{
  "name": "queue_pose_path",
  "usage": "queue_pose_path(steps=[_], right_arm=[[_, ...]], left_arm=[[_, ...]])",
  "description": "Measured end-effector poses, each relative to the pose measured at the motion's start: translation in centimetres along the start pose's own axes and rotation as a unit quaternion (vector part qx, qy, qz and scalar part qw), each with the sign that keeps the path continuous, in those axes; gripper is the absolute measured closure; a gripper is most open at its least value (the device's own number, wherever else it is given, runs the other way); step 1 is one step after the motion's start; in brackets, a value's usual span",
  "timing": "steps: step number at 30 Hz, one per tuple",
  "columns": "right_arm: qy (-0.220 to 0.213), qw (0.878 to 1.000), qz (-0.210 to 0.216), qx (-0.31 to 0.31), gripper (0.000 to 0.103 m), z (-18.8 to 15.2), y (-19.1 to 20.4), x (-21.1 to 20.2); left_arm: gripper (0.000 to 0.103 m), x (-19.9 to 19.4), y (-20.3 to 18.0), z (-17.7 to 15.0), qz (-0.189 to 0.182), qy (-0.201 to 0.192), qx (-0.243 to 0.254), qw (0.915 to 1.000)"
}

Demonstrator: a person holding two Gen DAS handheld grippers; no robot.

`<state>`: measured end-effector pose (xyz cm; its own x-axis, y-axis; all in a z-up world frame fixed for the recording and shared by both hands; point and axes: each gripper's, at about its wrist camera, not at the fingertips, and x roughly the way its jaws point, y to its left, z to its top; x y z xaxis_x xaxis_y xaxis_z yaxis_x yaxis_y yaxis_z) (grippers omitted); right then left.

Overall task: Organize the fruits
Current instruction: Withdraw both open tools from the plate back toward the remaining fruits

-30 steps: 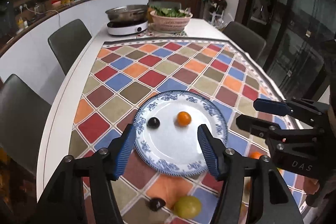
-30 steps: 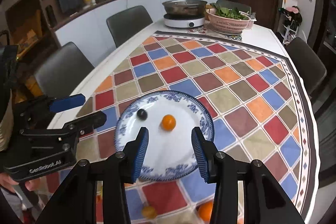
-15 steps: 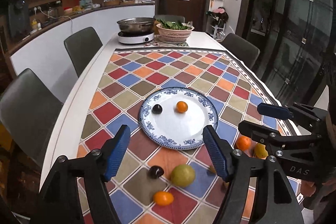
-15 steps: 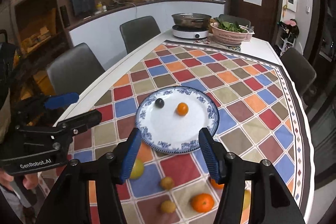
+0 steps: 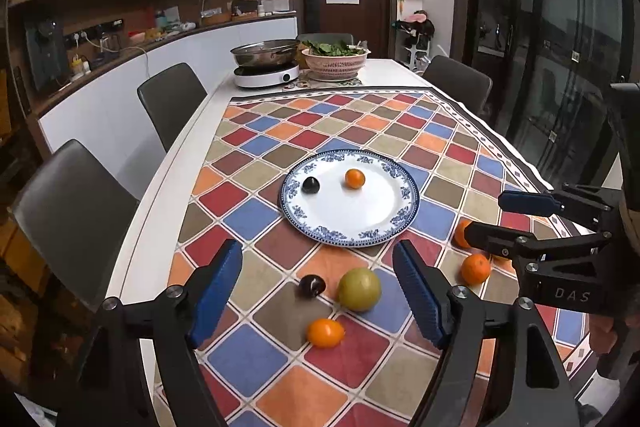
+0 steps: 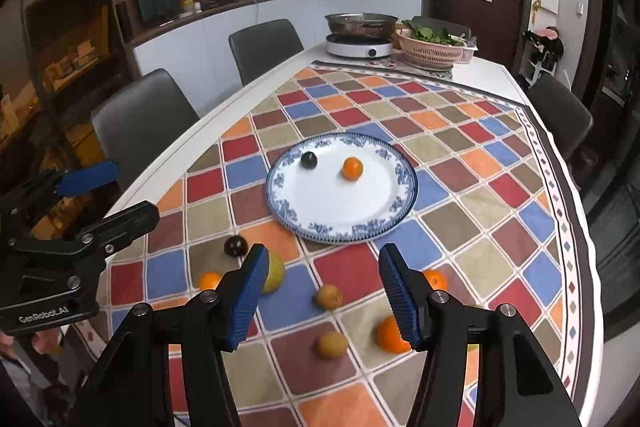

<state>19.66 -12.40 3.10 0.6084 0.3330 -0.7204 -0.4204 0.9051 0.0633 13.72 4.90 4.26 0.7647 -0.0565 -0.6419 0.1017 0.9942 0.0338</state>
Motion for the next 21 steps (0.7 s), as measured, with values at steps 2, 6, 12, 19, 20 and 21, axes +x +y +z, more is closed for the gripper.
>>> queue_pose_path(steps=[2,6,12,19,20,21], right_arm=[[0.006,1.000,0.001,0.003,0.045,-0.6,0.1,0.0],[0.018,1.000,0.000,0.003,0.045,-1.5,0.3,0.3],[0.046,0.999,-0.005,0.008,0.045,-3.2,0.4,1.4],[0.082,0.997,-0.004,0.013,0.045,-4.8,0.4,3.3],[0.087,0.996,-0.003,0.014,0.045,-5.0,0.4,3.5],[0.092,0.996,-0.002,0.014,0.045,-5.2,0.4,3.7]], left_arm=[[0.023,-0.1,0.0,-0.5,0.003,0.002,0.001,1.0000],[0.023,0.4,-0.1,-1.8,0.003,0.020,0.002,0.9998],[0.023,1.8,0.0,-3.6,0.000,0.052,0.001,0.9986],[0.023,3.7,0.0,-5.3,-0.001,0.088,0.003,0.9962],[0.023,3.9,0.0,-5.5,-0.001,0.092,0.003,0.9958],[0.023,4.2,0.0,-5.7,-0.002,0.097,0.003,0.9953]])
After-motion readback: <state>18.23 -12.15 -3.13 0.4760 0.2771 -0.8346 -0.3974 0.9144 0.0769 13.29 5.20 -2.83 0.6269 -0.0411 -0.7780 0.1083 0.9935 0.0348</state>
